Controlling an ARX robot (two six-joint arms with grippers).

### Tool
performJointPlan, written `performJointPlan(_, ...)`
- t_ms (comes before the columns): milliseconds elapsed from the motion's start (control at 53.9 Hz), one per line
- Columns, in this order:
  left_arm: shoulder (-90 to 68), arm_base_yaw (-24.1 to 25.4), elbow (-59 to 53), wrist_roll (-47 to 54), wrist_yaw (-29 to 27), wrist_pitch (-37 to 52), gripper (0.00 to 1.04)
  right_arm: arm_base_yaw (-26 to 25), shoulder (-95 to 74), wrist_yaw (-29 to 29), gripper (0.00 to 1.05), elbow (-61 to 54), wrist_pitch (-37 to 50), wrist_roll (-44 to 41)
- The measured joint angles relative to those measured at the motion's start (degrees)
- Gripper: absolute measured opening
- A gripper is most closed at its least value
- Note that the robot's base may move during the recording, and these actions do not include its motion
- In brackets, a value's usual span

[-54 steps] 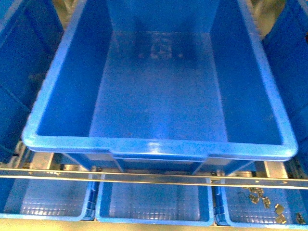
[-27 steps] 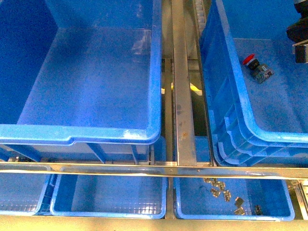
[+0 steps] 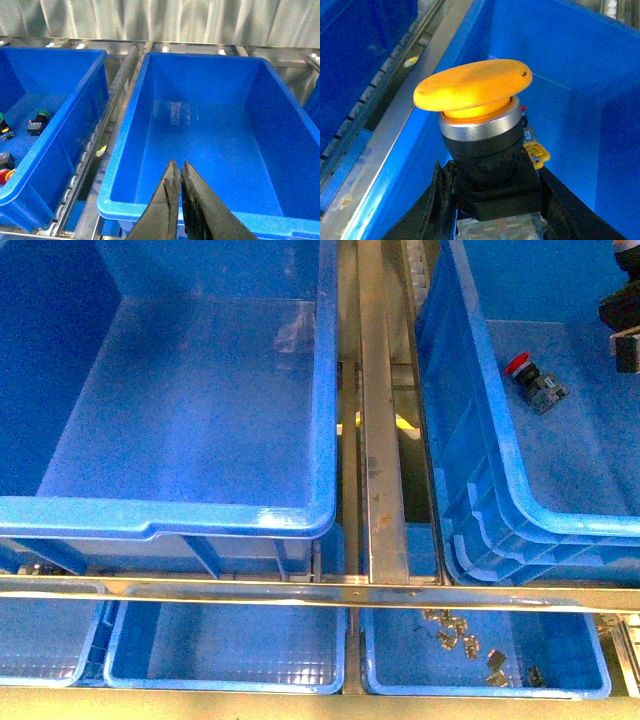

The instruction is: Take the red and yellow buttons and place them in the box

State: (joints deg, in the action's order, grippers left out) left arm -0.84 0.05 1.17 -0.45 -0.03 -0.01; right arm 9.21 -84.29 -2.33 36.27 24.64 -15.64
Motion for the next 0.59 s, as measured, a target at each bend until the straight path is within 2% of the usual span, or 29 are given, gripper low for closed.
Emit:
performJointPlan(74, 0.0, 0.0, 0.0, -0.04, 0.02, 0.0, 0.04, -0.2, -0.15, -0.15, 0.35, 0.09, 0.0, 0.09)
performJointPlan(371, 0.0, 0.0, 0.0, -0.02, 0.02, 0.0, 0.55, -1.95, -3.58, -1.01, 0.35, 1.14, 0.22, 1.36)
performJointPlan(593, 0.0, 0.0, 0.0, -0.02, 0.02, 0.0, 0.89, -5.27, -9.81, -0.61, 0.35, 5.33, 1.6, 5.38)
